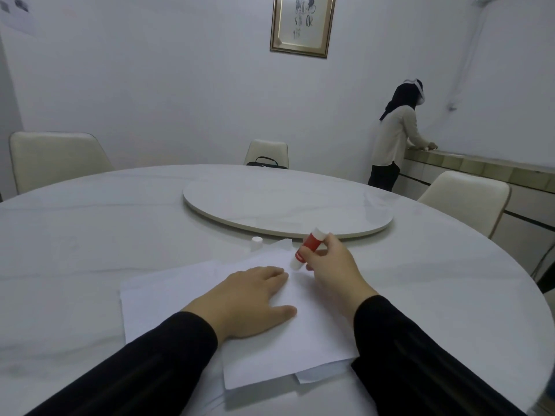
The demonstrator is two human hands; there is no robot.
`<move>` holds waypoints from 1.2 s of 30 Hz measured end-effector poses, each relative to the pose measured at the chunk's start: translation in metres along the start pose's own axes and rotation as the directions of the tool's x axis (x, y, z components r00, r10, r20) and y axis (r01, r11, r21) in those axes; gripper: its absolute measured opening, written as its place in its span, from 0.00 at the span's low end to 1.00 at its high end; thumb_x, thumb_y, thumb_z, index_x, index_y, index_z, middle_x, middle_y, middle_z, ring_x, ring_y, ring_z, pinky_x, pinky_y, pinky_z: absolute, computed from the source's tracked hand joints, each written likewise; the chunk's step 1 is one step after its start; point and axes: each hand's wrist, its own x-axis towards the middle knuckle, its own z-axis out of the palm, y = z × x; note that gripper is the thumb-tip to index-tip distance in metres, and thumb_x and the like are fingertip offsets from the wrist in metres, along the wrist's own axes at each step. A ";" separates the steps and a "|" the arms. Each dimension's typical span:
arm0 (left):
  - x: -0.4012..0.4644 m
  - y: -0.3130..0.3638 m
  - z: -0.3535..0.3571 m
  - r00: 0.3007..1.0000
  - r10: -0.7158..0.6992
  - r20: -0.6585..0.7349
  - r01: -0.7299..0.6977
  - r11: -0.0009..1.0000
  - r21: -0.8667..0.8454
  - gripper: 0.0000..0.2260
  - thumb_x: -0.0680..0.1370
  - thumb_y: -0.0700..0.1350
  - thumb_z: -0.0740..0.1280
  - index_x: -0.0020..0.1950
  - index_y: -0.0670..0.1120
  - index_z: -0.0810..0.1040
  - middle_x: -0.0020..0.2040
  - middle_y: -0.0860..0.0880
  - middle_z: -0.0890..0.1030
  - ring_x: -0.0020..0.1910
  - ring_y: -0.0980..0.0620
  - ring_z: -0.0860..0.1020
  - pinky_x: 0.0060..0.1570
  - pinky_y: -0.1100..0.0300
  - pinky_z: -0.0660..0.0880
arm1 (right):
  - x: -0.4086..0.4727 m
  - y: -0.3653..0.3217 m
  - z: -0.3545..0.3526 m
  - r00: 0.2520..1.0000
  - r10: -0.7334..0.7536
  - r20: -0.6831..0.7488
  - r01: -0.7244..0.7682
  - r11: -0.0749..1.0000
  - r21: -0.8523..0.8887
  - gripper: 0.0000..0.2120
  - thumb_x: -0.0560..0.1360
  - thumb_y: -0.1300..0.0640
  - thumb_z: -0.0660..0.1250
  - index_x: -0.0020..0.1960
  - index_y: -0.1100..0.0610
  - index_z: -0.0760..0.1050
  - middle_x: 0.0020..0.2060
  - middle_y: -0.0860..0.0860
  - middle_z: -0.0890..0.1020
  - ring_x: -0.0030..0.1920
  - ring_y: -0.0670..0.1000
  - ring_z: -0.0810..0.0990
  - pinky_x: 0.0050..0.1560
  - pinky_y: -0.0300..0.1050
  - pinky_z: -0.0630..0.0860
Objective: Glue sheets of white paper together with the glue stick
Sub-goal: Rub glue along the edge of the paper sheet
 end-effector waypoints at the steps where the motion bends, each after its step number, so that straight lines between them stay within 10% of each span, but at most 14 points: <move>1: 0.001 -0.001 0.001 1.000 -0.002 0.020 0.002 1.000 0.010 0.33 0.75 0.66 0.53 0.77 0.56 0.50 0.78 0.59 0.48 0.75 0.58 0.49 0.68 0.63 0.45 | 0.000 0.002 0.001 1.000 -0.006 0.000 0.006 1.000 -0.023 0.07 0.75 0.58 0.65 0.41 0.47 0.72 0.40 0.47 0.80 0.40 0.45 0.77 0.37 0.38 0.68; 28: 0.002 0.008 0.004 0.997 -0.044 0.068 0.034 0.990 0.137 0.35 0.75 0.69 0.47 0.77 0.54 0.44 0.78 0.56 0.45 0.76 0.57 0.45 0.74 0.56 0.44 | -0.072 -0.004 -0.058 0.963 -0.071 0.261 0.173 0.902 -0.395 0.10 0.77 0.56 0.64 0.42 0.41 0.70 0.40 0.39 0.77 0.37 0.39 0.74 0.36 0.32 0.66; 36: 0.000 0.010 0.001 0.996 -0.057 0.067 0.049 0.991 0.121 0.35 0.75 0.69 0.48 0.77 0.54 0.45 0.78 0.56 0.46 0.76 0.57 0.46 0.73 0.58 0.44 | -0.093 0.006 -0.085 0.930 0.052 0.363 0.013 0.984 -0.175 0.08 0.77 0.60 0.65 0.48 0.47 0.77 0.37 0.38 0.83 0.35 0.34 0.78 0.40 0.31 0.71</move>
